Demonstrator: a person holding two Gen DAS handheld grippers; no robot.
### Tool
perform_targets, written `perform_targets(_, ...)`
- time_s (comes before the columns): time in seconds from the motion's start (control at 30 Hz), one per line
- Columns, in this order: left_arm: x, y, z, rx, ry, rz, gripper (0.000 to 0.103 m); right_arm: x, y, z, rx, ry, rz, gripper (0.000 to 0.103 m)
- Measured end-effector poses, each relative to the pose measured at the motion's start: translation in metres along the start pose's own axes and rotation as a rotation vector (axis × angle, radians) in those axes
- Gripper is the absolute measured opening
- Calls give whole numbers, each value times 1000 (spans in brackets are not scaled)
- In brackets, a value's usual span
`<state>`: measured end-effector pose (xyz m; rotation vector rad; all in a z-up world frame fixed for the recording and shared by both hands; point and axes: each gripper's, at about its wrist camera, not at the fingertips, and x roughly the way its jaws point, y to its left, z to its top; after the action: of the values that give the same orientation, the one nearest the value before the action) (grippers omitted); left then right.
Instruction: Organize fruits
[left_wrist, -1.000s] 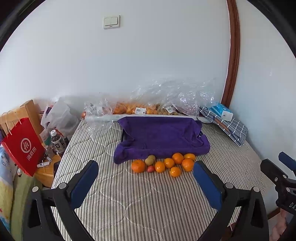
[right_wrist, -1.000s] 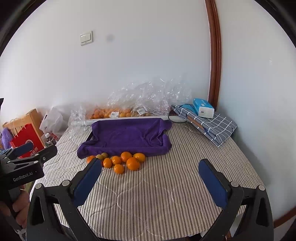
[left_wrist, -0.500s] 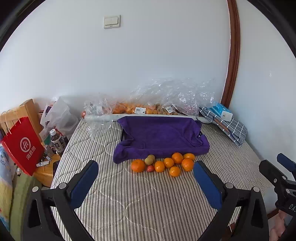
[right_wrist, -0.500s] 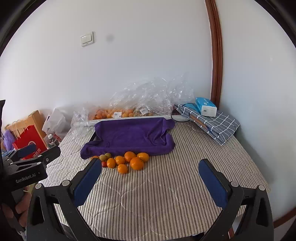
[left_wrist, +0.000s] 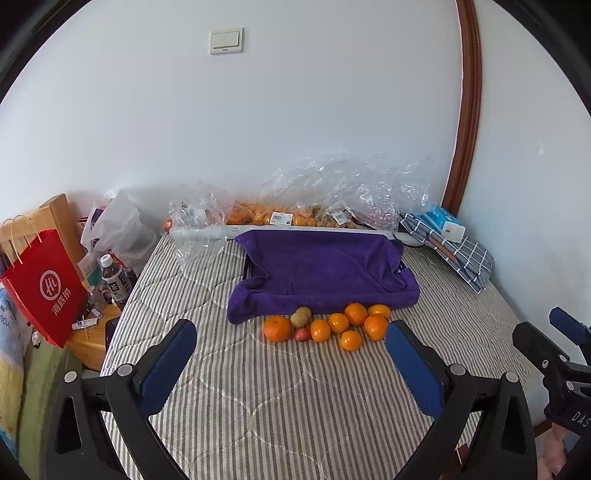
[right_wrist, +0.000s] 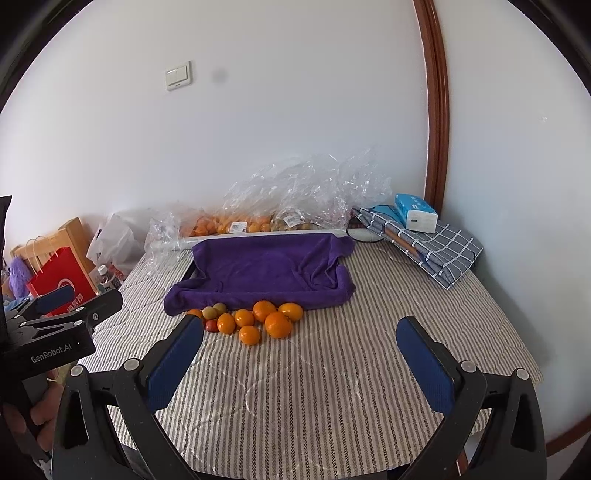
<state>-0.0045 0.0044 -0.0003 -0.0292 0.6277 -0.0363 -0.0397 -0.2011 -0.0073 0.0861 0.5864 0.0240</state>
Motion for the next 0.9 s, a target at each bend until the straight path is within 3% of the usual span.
perform_targets(0.9, 1, 7, -1, -11, -7, -6, 103, 4, 2, -1, 8, -21, 9, 103)
